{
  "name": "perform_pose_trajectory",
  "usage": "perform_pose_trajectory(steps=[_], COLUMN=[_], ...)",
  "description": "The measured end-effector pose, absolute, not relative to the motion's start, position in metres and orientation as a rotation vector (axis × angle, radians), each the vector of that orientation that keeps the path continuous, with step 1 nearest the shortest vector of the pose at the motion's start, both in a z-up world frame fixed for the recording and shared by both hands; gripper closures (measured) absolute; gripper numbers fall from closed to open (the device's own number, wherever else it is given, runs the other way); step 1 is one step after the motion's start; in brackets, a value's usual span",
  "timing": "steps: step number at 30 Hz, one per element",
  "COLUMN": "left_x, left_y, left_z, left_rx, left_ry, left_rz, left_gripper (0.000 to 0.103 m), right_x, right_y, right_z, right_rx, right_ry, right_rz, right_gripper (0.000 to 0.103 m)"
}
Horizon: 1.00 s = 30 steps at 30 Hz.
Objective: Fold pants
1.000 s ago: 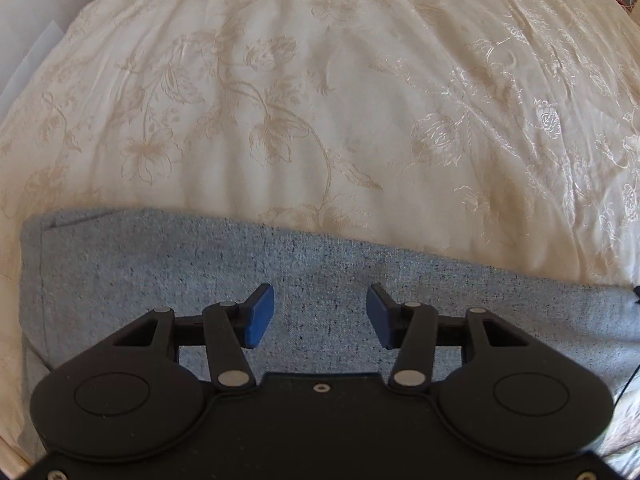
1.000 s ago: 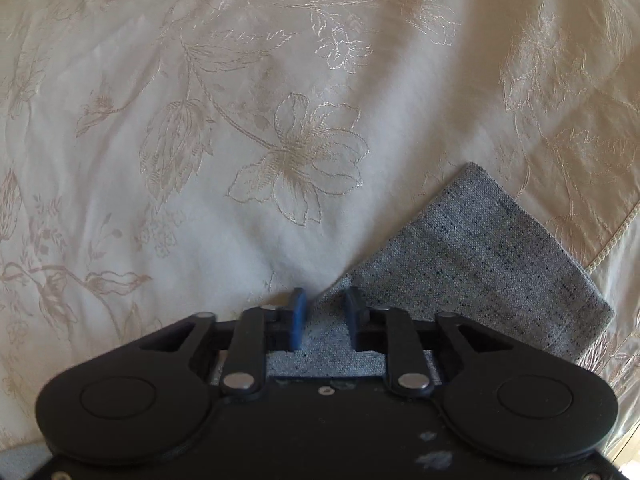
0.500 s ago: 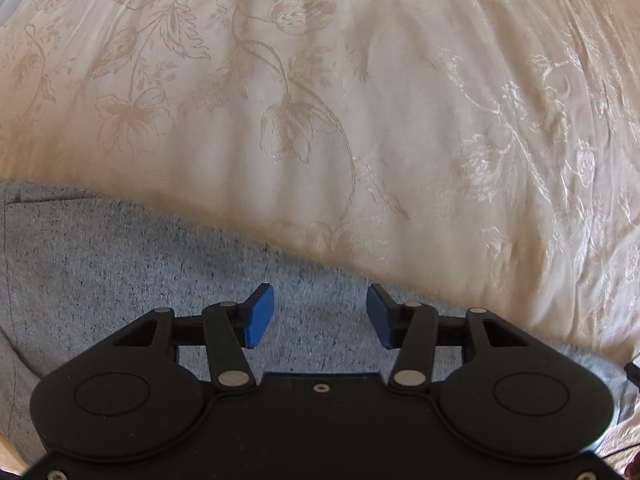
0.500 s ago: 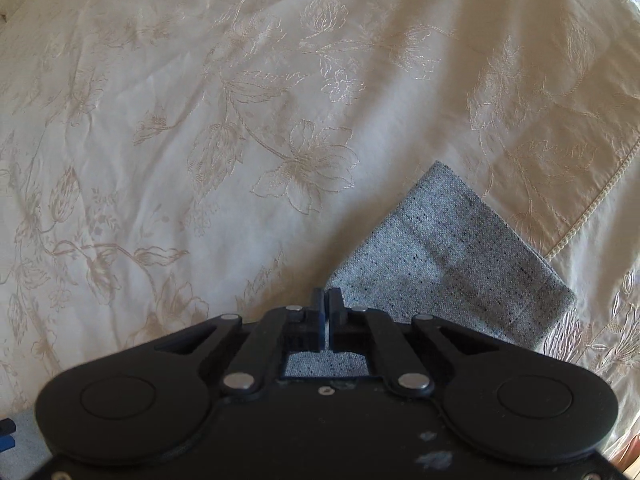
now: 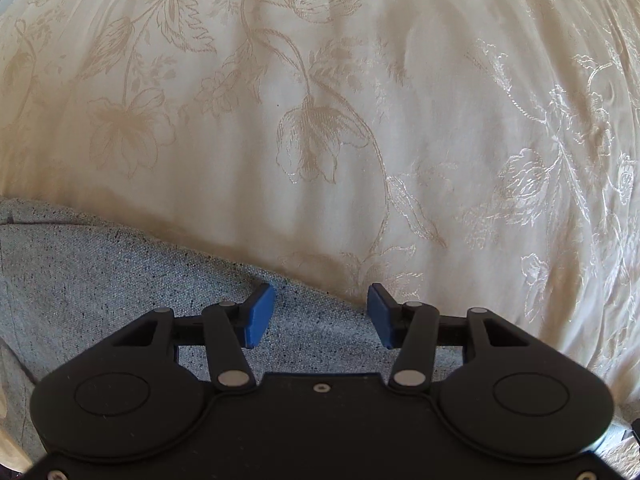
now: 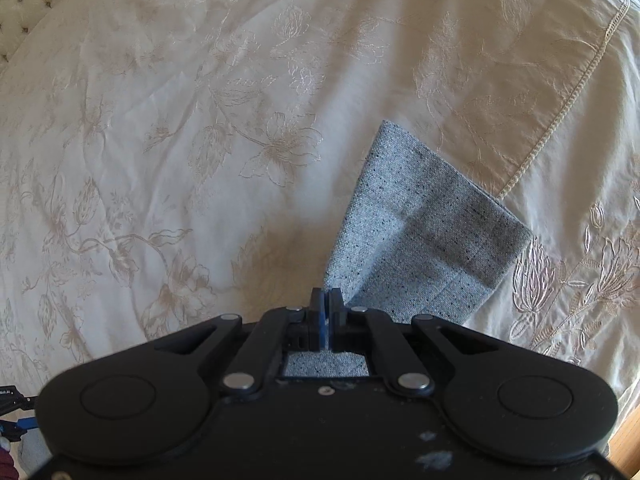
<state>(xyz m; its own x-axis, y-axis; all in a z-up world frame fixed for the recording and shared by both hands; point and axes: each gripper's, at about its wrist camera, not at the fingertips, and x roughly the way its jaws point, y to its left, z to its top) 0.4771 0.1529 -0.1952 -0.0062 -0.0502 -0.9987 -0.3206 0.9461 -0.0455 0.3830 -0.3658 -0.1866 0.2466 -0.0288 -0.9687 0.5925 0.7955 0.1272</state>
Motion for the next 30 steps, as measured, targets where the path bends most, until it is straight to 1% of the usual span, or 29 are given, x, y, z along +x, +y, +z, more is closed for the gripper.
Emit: perform_pose_trajectory(steps=[7,11,16,19,21,22,23,24,26,30], left_x=[0.481,0.484,0.475,0.465,0.455,0.451,0.445,0.437,0.421,0.397], left_y=[0.15,0.153,0.15,0.147,0.15,0.152,0.155,0.158,0.159,0.154], left_z=[-0.21,-0.228,-0.23,-0.231,-0.231,-0.23,-0.228,-0.223,-0.208,-0.175], left_rx=[-0.292,-0.33,-0.337,-0.355,-0.387,-0.41,-0.443,-0.476,-0.476,-0.411], left_ry=[1.606,1.637,1.648,1.67,1.666,1.66,1.642,1.609,1.547,1.462], left_rz=[0.23,0.238,0.212,0.178,0.165,0.155,0.144,0.135,0.113,0.05], left_gripper=[0.044,0.039,0.039,0.042,0.06,0.077,0.088,0.089,0.094,0.095], right_x=[0.371,0.366,0.351,0.338,0.327,0.321,0.316,0.31,0.298,0.274], right_y=[-0.362,-0.36,-0.358,-0.356,-0.355,-0.354,-0.355,-0.355,-0.355,-0.363], right_z=[-0.186,-0.178,-0.166,-0.16,-0.157,-0.156,-0.155,-0.154,-0.152,-0.148], right_rx=[0.54,0.542,0.544,0.538,0.538,0.54,0.542,0.543,0.535,0.543], right_ry=[1.256,1.238,1.219,1.211,1.209,1.208,1.207,1.206,1.2,1.185], right_rz=[-0.465,-0.465,-0.469,-0.475,-0.483,-0.488,-0.494,-0.501,-0.522,-0.541], right_gripper=[0.101,0.101,0.101,0.101,0.101,0.101,0.101,0.101,0.102,0.102])
